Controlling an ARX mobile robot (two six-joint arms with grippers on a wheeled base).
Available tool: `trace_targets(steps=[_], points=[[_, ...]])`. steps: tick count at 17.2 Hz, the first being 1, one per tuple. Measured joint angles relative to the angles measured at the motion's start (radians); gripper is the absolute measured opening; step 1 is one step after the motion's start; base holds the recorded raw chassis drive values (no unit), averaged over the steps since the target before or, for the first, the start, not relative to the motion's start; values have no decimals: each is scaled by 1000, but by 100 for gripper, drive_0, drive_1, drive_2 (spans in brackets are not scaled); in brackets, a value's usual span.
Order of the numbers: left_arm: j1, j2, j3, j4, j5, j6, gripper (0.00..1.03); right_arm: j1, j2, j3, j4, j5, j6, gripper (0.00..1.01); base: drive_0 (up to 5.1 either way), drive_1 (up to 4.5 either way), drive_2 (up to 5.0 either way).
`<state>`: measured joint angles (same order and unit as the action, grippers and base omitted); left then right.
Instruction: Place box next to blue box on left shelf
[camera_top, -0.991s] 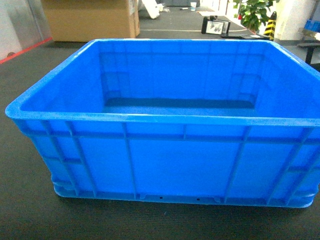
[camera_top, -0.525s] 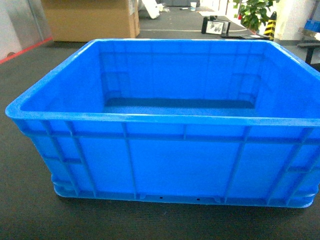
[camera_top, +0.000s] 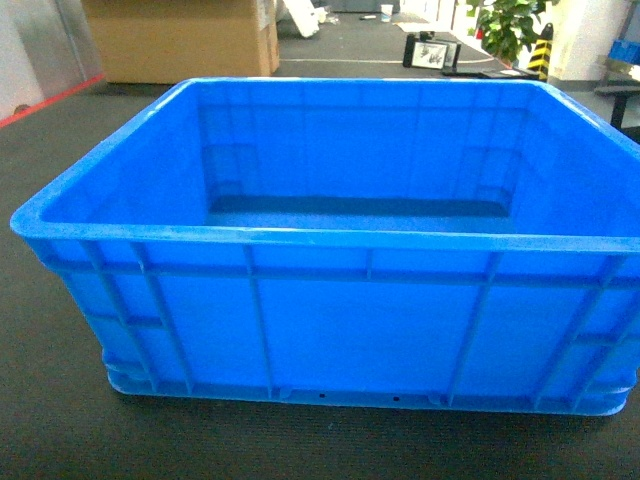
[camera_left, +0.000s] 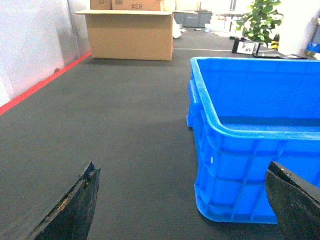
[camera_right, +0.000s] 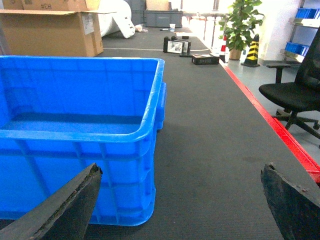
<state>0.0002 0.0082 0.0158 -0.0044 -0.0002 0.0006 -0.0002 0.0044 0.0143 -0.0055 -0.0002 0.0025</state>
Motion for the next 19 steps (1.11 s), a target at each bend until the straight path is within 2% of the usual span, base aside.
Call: trace_targets(steps=[16, 17, 18, 19], points=[[0, 0, 0, 0, 0, 0, 98, 0, 0, 0, 0, 0, 0, 98, 0, 0, 0], [-58, 25, 9, -53, -140, -20, 98, 41, 23, 19, -75, 116, 13, 98, 0, 0, 0], [-154, 80, 14, -42, -309, -46, 98, 147, 127, 51, -139, 341, 35, 98, 0, 0, 0], [-194, 92, 16, -38, -426, -53, 98, 163, 142, 51, -135, 473, 43, 98, 0, 0, 0]])
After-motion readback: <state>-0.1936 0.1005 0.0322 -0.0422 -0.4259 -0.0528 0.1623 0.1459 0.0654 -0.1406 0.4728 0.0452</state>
